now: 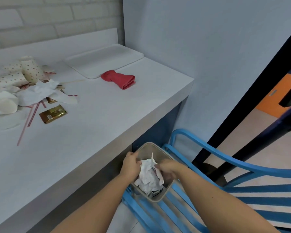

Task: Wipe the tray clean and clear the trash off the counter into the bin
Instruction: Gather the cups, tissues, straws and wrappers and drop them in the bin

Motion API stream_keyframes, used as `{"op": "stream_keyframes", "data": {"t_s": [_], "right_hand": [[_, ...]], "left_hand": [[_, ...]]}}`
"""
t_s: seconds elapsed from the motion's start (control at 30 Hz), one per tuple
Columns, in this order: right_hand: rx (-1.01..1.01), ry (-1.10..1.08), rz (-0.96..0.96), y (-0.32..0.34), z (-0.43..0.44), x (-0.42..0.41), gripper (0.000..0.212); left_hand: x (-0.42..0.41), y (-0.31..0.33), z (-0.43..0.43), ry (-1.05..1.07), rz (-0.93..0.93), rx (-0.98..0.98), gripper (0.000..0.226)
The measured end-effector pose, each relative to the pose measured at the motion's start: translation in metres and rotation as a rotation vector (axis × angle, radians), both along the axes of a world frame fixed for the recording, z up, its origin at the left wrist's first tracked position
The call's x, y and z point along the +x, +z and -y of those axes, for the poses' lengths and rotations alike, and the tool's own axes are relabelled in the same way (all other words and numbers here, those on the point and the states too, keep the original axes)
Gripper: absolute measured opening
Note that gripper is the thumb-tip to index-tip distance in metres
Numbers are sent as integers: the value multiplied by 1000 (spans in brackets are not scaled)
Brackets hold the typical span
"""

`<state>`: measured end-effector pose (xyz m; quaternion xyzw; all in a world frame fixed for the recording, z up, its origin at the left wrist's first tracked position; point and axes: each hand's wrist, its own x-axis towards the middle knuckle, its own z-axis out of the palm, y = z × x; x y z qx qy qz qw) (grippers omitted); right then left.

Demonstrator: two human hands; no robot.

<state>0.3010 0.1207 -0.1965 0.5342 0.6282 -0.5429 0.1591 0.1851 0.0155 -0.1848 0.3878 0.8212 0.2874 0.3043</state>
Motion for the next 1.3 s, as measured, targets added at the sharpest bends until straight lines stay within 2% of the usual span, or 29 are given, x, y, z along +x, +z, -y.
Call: {"op": "stream_keyframes", "data": {"t_s": [0.07, 0.13, 0.27, 0.33, 0.53, 0.67, 0.7, 0.87, 1.07, 1.2, 1.3], "right_hand": [[90, 166, 76, 1, -2, -3, 35], [133, 289, 126, 7, -1, -6, 35], [71, 311, 146, 26, -5, -16, 30], [44, 334, 163, 43, -4, -26, 34], [97, 546, 107, 111, 17, -65, 31], [167, 706, 41, 153, 43, -87, 17], [190, 737, 13, 163, 52, -95, 12], [289, 839, -161, 192, 108, -140, 11], [348, 923, -366, 192, 183, -194, 16], [391, 977, -436, 188, 235, -222, 21], [423, 986, -484, 184, 266, -238, 22]], "left_hand": [[-1, 4, 0, 9, -1, 25, 47], [-1, 9, 0, 14, -15, 55, 47], [0, 24, 1, 7, -37, 179, 40], [0, 35, 4, 0, -63, 271, 34], [-5, 82, 23, 146, -167, 557, 11], [-22, 107, 43, 264, -235, 671, 12], [-29, 113, 51, 298, -262, 672, 11], [-68, 132, 104, 468, -408, 645, 11], [-107, 142, 191, 671, -409, 631, 11], [-132, 145, 248, 765, -433, 527, 17], [-152, 141, 285, 751, -459, 361, 22]]}}
